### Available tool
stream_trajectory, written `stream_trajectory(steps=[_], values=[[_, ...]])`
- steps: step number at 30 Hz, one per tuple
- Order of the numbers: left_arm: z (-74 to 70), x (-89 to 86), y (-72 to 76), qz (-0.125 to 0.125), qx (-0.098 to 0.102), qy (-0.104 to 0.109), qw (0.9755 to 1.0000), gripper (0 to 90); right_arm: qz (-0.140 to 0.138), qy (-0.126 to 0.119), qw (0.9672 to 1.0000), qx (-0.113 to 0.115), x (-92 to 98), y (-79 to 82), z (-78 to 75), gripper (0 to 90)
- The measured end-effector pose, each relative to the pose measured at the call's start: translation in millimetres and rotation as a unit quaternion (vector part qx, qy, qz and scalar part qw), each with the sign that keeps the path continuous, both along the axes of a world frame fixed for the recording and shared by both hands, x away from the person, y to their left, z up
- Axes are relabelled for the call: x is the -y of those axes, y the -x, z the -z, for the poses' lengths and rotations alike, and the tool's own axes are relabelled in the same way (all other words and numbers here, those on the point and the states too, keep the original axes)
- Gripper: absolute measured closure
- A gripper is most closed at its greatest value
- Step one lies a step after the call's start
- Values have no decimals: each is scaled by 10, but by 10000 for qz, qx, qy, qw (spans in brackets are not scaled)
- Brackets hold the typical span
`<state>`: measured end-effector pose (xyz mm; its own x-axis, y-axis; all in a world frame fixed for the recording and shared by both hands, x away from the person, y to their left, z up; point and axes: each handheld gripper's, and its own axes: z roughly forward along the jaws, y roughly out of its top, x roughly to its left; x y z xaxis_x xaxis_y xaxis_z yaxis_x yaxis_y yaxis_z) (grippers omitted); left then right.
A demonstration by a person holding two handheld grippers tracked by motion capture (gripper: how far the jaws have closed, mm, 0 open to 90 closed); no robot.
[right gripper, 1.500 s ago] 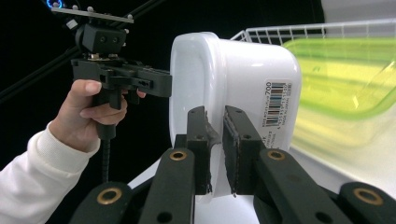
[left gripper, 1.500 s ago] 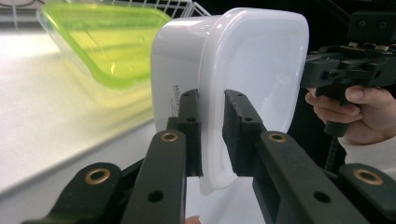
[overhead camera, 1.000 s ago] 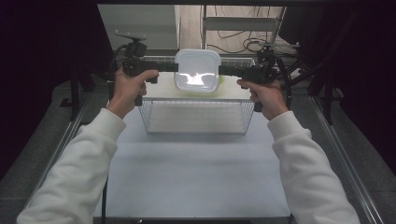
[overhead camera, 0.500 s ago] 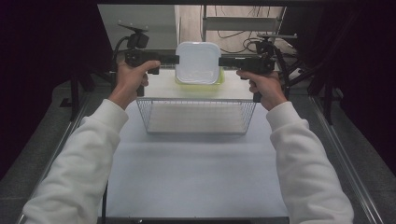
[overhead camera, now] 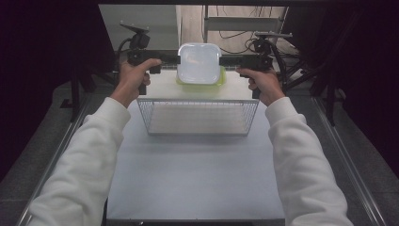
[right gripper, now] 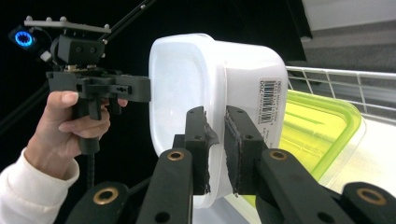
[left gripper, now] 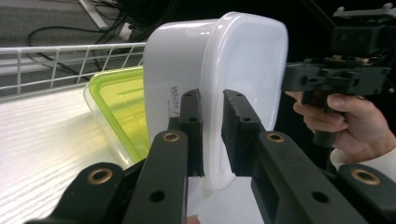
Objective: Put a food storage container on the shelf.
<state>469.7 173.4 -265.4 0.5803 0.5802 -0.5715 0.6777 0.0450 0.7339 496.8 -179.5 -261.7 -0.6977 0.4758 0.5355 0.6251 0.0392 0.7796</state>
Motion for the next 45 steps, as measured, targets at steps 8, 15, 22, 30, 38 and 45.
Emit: stream_trajectory(steps=[8, 15, 22, 30, 38, 45], values=[[24, -50, -191, 5, -393, 252, 9989, 779, 54, -236, 9988, -424, 1, -166, 29, 763], [84, -85, -362, -63, -736, 628, 9953, 770, 171, -324, 9967, -725, -14, -289, 48, 732], [185, -98, -534, -146, -1053, 950, 9898, 751, 406, -537, 9911, -1149, -14, -446, 132, 701], [227, -97, -547, -187, -1043, 1022, 9891, 734, 497, -617, 9883, -1300, -20, -504, 179, 693], [171, -56, -484, -341, -624, 565, 9959, 574, 622, -567, 9910, -1038, -33, -477, 157, 541], [87, -41, -290, -413, -55, -3, 9991, 369, 700, -174, 9971, -259, 34, -280, 2, 441]])
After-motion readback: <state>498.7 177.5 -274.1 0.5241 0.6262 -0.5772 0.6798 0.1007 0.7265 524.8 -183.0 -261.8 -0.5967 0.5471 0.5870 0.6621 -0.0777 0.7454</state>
